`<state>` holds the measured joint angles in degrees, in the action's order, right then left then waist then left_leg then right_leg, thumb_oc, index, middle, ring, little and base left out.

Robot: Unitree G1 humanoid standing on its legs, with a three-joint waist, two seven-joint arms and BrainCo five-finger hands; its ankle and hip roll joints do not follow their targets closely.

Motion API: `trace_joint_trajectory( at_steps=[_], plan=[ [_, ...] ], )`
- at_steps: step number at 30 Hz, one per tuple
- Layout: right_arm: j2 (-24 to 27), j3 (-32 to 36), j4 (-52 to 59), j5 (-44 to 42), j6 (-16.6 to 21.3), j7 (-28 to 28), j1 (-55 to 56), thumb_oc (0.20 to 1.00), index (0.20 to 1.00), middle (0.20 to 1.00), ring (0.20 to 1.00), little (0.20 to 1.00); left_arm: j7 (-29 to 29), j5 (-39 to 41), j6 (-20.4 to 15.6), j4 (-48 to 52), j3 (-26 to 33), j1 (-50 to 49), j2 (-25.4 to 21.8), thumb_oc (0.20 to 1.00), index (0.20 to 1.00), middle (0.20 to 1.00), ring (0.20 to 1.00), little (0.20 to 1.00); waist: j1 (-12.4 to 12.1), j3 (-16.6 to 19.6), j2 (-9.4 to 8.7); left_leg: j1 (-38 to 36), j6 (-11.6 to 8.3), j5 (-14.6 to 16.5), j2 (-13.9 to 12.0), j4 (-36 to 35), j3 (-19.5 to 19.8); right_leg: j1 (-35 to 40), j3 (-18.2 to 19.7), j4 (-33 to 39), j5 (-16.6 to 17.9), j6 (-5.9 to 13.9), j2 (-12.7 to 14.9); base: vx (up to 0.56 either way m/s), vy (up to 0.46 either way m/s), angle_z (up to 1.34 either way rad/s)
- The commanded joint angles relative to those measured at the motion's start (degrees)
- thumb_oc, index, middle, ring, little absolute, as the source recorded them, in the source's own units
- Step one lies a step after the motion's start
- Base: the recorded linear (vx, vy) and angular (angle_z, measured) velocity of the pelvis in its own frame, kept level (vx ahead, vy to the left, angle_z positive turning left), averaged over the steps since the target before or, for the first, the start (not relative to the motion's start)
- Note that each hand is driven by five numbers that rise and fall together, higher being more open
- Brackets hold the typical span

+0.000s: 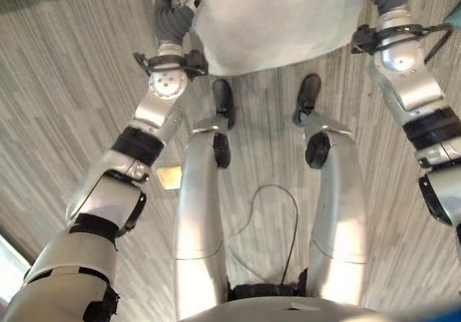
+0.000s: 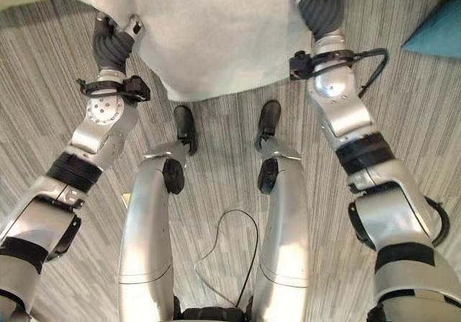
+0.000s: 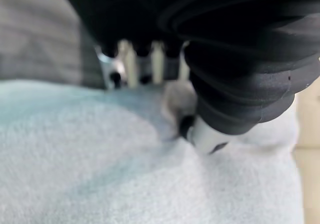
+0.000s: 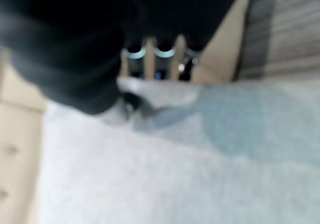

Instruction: Pick up all the scattered cushions and arrange them neatly on the sofa.

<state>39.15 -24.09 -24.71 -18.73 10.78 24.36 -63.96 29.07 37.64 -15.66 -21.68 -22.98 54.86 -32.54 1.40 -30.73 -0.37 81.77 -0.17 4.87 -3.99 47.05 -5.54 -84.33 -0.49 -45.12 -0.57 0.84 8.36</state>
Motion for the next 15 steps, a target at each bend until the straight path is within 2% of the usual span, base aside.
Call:
trace_joint_trajectory(
  at_steps=[1,5,8,11,12,15],
  plan=[
    [-4.44,0.75,12.21,7.37,7.91,-0.48,6.65,0.200,0.200,0.200,0.200,0.200,-1.39,-7.19,-6.89,10.58,1.57,-3.45,5.48,0.200,0.200,0.200,0.200,0.200,0.99,10.48,2.00,0.28,-1.77,0.21,0.31,-5.55,3.36,0.48,-1.30,0.26,-3.99,4.19,-1.50,-0.03,-0.003,-0.06],
    [-5.83,7.03,18.36,9.02,9.05,-0.46,15.94,0.200,0.200,0.200,0.200,0.200,-2.71,-9.01,-6.58,14.76,4.05,-9.63,6.22,0.200,0.200,0.200,0.200,0.200,1.18,11.34,1.79,-8.35,-2.21,-0.75,0.45,-10.95,3.74,8.97,-2.17,4.54,-4.18,4.14,-1.52,-0.04,-0.011,0.06],
    [-6.70,10.81,22.48,9.64,9.58,-2.27,25.24,0.200,0.200,0.200,0.200,0.200,-5.28,-10.48,-6.61,19.07,6.32,-16.55,6.12,0.200,0.200,0.200,0.200,0.200,1.29,12.96,1.35,-17.65,-2.91,-1.41,0.22,-16.17,4.80,18.38,-3.08,9.27,-4.73,3.79,-1.28,0.00,-0.052,0.05],
    [-7.89,11.99,24.72,9.34,9.55,-4.26,31.01,0.200,0.200,0.200,0.200,0.200,-7.45,-10.23,-6.83,21.07,7.52,-22.07,7.10,0.200,0.200,0.200,0.200,0.200,1.08,14.19,1.09,-24.89,-3.35,-2.22,-0.13,-20.17,5.23,25.47,-4.01,12.67,-4.83,3.63,-0.88,0.03,-0.039,0.06],
    [-8.92,12.24,25.95,9.18,9.62,-5.78,34.98,0.200,0.200,0.200,0.200,0.200,-8.68,-10.24,-7.03,22.30,8.62,-26.08,7.79,0.200,0.200,0.200,0.200,0.200,0.87,14.93,0.75,-29.76,-3.23,-4.21,-0.14,-23.00,5.13,29.94,-4.66,15.33,-3.42,3.22,-0.70,0.04,-0.058,0.07],
    [-9.62,12.39,27.02,9.78,9.10,-7.46,39.66,0.200,0.200,0.200,0.200,0.200,-11.08,-8.88,-7.20,22.81,9.38,-32.29,9.31,0.200,0.200,0.200,0.200,0.200,0.58,15.61,0.33,-39.17,-3.68,-4.64,-0.01,-27.18,5.05,39.36,-5.99,19.77,-3.53,3.19,-0.92,0.09,-0.053,0.05]
  ],
)
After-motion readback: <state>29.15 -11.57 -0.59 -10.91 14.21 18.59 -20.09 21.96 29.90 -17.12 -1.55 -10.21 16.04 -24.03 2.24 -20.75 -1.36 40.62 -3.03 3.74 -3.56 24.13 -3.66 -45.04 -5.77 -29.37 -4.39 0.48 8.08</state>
